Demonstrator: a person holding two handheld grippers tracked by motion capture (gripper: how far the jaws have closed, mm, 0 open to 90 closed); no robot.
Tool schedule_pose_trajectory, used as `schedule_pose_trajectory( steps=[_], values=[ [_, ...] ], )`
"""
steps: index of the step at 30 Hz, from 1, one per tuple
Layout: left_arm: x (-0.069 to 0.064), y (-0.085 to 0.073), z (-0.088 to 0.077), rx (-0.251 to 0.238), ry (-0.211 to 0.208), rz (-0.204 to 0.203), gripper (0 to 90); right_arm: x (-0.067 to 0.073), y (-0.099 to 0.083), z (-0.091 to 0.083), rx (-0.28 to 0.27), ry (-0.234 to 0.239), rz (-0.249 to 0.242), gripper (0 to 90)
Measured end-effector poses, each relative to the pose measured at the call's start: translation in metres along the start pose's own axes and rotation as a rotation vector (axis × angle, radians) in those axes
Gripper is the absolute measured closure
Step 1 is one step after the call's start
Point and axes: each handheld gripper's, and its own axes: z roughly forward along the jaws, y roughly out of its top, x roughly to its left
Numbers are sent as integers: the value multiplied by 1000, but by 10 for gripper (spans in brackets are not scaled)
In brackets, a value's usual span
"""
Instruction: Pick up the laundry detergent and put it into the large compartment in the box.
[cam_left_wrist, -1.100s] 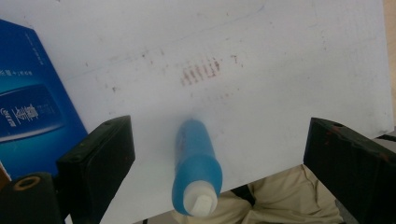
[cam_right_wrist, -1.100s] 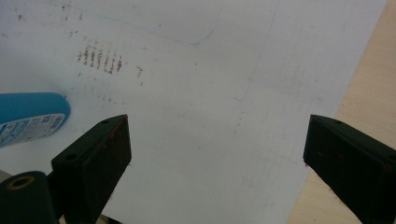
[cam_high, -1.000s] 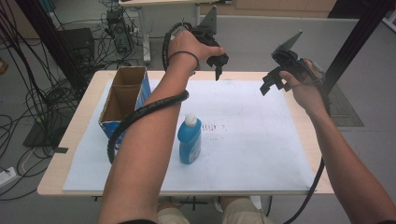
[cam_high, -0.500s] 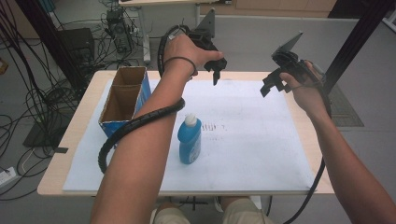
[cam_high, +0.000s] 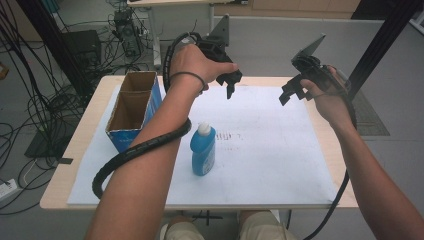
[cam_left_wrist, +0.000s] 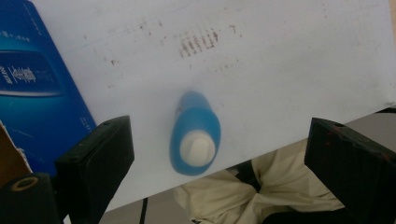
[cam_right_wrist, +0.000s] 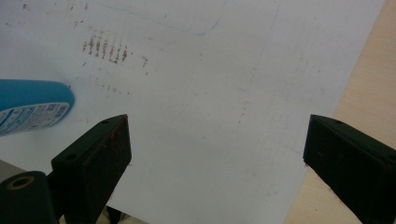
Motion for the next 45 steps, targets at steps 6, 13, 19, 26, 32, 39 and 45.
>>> schedule_pose_trajectory(
  steps=[6,13,19,26,32,39,45],
  values=[
    [0,-9,0,5,-1,4,84,2,-4,-2,0,2,3,74],
    [-2,-16,6,9,-3,17,75,2,-10,-3,-6,3,-2,75],
    [-3,-22,15,14,3,31,61,3,-13,-4,-13,3,0,74],
    [0,-24,34,33,16,31,55,5,-13,0,-7,3,-2,74],
    [3,-25,52,45,21,36,54,7,-12,2,-2,2,-1,74],
    [7,-28,71,43,25,39,60,8,-10,7,3,3,2,74],
    [10,-28,84,51,22,43,65,6,-9,10,8,7,7,74]
  ],
)
